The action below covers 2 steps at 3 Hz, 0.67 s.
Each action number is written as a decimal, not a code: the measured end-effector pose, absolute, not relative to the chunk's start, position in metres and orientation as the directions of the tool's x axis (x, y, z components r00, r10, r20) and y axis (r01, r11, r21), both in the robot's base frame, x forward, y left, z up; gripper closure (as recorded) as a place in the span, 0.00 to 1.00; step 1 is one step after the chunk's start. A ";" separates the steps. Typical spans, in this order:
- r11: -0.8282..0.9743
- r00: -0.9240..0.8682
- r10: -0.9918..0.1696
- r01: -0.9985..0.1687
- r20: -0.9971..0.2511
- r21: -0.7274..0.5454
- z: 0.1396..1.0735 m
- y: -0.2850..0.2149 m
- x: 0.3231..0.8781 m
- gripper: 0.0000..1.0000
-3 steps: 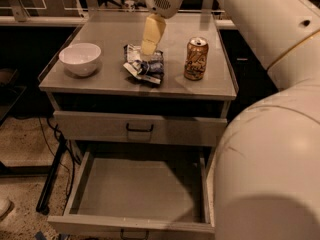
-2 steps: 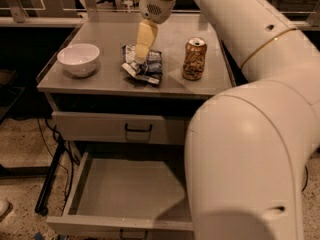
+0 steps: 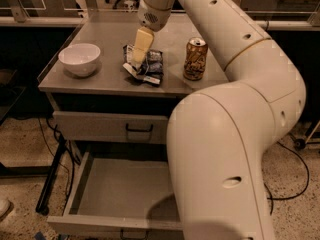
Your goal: Place blue chip bag into middle drawer
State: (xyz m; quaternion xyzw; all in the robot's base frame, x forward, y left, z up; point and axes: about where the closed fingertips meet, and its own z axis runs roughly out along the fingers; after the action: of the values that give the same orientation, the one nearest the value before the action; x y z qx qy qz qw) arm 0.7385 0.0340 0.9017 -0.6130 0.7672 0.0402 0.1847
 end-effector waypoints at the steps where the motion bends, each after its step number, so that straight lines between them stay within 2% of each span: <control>1: 0.270 -0.212 -0.913 -0.954 -0.347 -0.128 0.884 0.035 0.745 0.00; 2: 0.292 -0.241 -0.896 -0.952 -0.372 -0.087 0.868 0.040 0.748 0.00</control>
Offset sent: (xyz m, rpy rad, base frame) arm 0.0053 0.0061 -0.0462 0.0919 0.1179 -0.0650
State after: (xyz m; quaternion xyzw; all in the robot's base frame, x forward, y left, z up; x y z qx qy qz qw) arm 0.7481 0.0401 0.8682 -0.5897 0.7838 0.0785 0.1783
